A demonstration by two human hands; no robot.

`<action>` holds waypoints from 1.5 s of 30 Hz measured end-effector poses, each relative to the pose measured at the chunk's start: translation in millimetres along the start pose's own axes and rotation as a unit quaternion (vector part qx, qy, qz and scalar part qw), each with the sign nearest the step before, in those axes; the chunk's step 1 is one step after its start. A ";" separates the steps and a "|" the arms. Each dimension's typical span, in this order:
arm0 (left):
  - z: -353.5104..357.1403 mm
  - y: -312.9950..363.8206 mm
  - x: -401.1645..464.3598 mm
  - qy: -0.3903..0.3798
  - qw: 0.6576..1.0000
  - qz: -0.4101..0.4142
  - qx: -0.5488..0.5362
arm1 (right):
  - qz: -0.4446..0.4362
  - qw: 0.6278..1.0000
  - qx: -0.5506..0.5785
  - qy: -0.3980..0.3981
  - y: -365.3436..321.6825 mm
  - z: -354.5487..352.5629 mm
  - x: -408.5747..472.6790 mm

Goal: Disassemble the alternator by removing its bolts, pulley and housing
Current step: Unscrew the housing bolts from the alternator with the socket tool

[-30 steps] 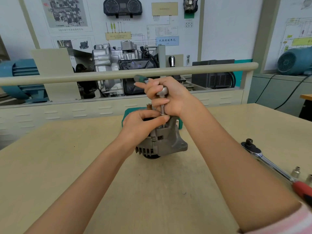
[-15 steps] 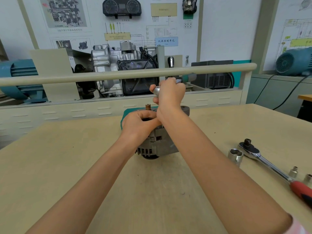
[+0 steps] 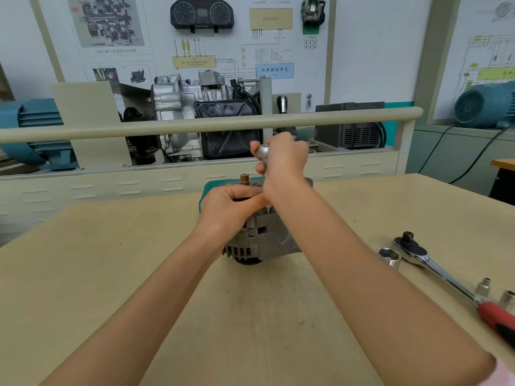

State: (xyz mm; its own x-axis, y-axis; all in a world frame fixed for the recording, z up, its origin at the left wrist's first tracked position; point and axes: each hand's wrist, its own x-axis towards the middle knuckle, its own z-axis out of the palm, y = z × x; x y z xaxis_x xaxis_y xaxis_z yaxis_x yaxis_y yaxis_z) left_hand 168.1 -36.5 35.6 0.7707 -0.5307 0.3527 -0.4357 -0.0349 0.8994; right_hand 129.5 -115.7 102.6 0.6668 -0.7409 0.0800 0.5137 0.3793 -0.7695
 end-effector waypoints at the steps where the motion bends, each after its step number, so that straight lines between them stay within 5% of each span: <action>1: 0.2 -1.0 0.9 0.007 1.000 -0.001 0.004 | -0.062 0.997 0.003 0.038 4.6 2.6 -2.9; 4: -1.2 -1.1 2.1 0.002 1.000 -0.005 0.029 | -0.108 0.994 -0.012 0.025 12.2 8.8 -4.1; 9: -4.8 4.9 -1.3 -0.038 0.998 -0.009 0.040 | 0.053 0.989 -0.106 -0.084 1.6 12.2 -0.8; 14: -10.2 11.4 -4.7 -0.075 0.996 -0.035 0.033 | 0.102 0.976 -0.144 -0.129 -0.7 13.0 -0.4; 20: -7.9 11.8 -5.4 -0.062 0.997 -0.030 0.034 | 0.106 0.981 -0.106 -0.120 -4.4 6.5 0.5; 25: 0.7 10.8 -3.3 -0.030 0.998 -0.036 0.047 | 0.077 0.996 0.009 -0.034 -7.0 -1.9 4.6; 29: 0.9 11.6 -2.5 -0.025 0.997 -0.046 0.048 | 0.010 1.000 -0.026 0.005 -1.0 1.2 4.4; 37: 4.1 9.5 -3.6 0.001 0.998 -0.041 0.043 | 0.011 0.999 -0.028 0.017 0.4 1.6 6.1; 45: -5.7 13.6 -5.8 -0.054 0.997 -0.043 0.027 | 0.182 0.969 -0.017 -0.165 -14.7 -10.5 17.3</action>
State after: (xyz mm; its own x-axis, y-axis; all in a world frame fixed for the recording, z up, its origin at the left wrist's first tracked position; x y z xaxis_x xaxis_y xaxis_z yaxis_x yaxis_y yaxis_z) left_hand 160.4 -29.1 47.3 0.7527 -0.6118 0.2431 -0.3974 -0.1279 0.9087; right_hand 127.9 -139.9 108.6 0.9398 -0.3416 -0.0071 0.1973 0.5595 -0.8050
